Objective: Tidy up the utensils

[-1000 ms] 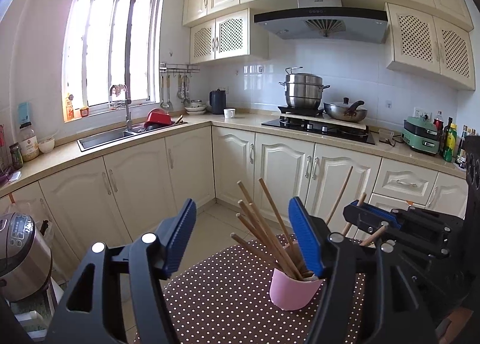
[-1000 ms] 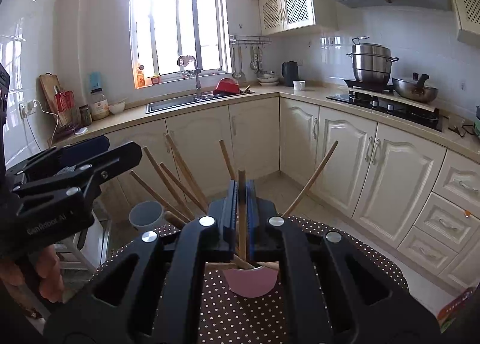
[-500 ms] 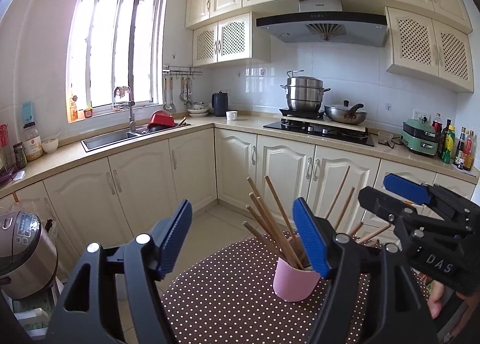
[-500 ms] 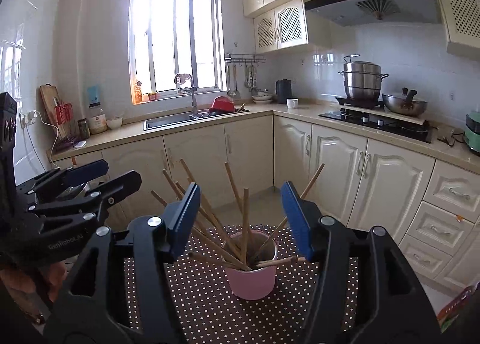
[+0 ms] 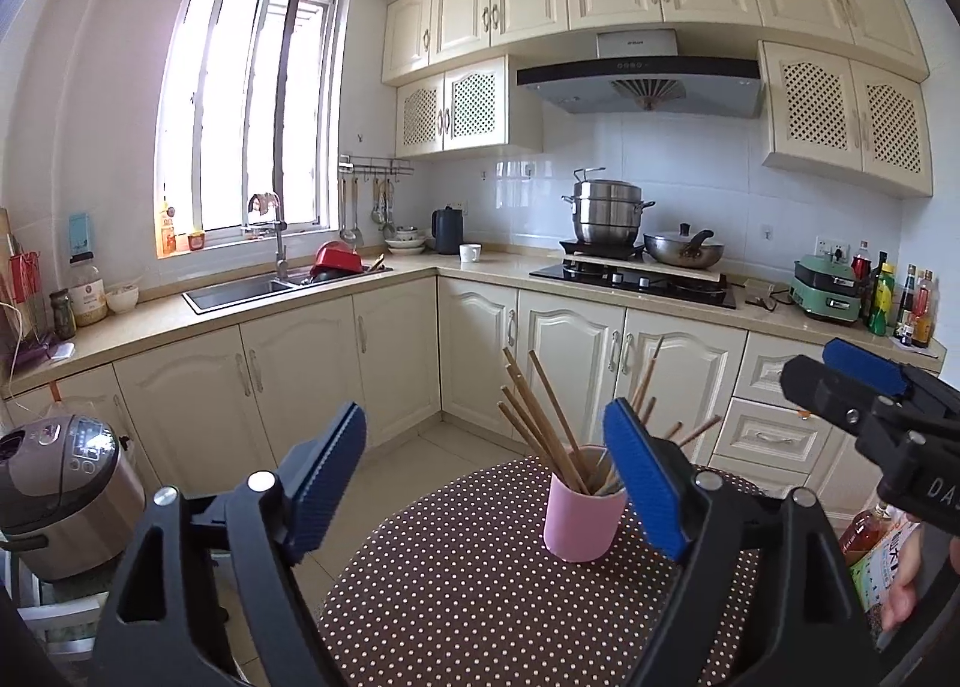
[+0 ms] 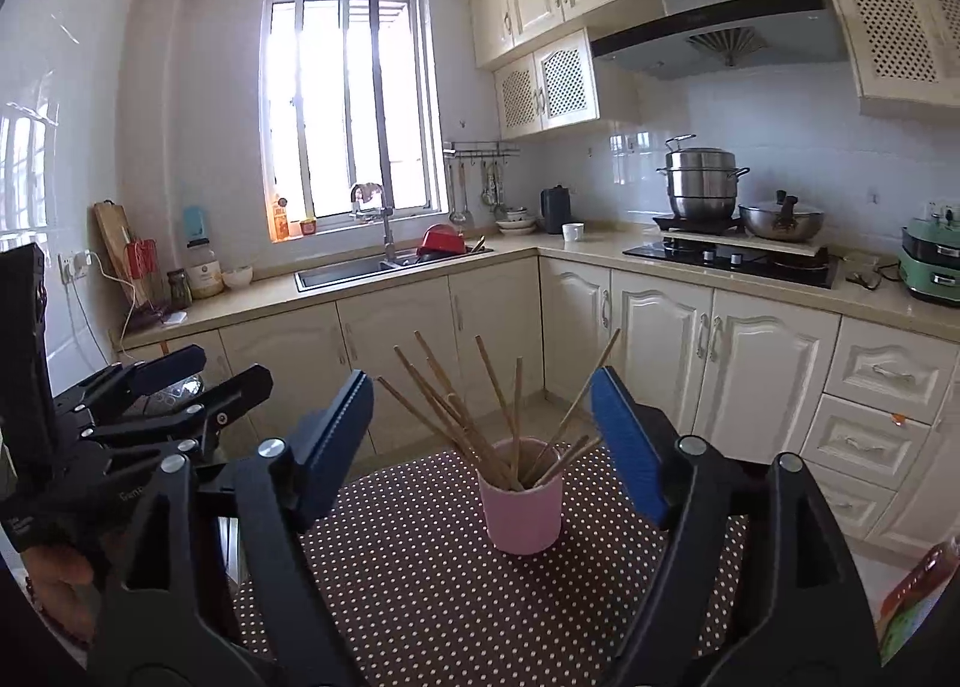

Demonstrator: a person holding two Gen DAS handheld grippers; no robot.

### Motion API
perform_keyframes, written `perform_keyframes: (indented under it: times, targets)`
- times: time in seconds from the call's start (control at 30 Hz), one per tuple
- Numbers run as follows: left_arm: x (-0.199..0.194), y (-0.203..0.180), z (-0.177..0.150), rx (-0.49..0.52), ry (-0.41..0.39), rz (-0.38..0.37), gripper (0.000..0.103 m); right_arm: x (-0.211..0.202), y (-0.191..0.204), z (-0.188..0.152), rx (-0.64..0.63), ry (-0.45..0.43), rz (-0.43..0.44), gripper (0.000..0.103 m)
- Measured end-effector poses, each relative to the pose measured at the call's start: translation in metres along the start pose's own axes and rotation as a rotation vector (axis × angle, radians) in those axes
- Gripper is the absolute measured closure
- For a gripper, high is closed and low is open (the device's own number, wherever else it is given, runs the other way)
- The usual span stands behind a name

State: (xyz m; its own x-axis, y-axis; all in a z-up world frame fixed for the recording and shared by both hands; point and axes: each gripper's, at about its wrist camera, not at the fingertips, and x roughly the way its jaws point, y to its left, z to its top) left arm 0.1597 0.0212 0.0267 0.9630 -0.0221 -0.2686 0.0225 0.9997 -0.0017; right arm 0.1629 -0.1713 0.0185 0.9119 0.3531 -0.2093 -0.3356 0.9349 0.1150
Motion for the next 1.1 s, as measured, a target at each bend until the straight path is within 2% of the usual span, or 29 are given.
perform_keyframes:
  times: [0.13,0.3,0.53,0.67,0.9,0.97,1.03,1.1]
  targets:
    - [-0.036,-0.003,-0.001,-0.017,-0.019,-0.036,0.022,-0.034,0.009,-0.007,0.005,-0.029,-0.046,0.023]
    - [-0.075,-0.012,-0.007,0.004,-0.029,-0.030,0.022,-0.081,0.026,-0.019,-0.008,-0.088,-0.099,0.015]
    - [-0.124,-0.016,-0.025,-0.002,-0.050,-0.038,0.022,-0.129,0.056,-0.035,-0.047,-0.159,-0.164,0.011]
    - [-0.148,-0.012,-0.034,-0.024,-0.066,-0.069,0.022,-0.146,0.071,-0.044,-0.071,-0.178,-0.164,0.009]
    - [-0.174,-0.005,-0.035,-0.031,-0.095,-0.068,0.022,-0.163,0.088,-0.044,-0.103,-0.217,-0.164,0.007]
    - [-0.177,-0.006,-0.034,-0.020,-0.101,-0.061,0.022,-0.164,0.094,-0.045,-0.120,-0.220,-0.170,0.007]
    - [-0.181,-0.006,-0.036,-0.016,-0.119,-0.018,0.022,-0.164,0.097,-0.046,-0.126,-0.216,-0.161,0.007]
    - [-0.184,-0.007,-0.036,-0.018,-0.128,-0.021,0.022,-0.165,0.098,-0.048,-0.130,-0.214,-0.157,0.007]
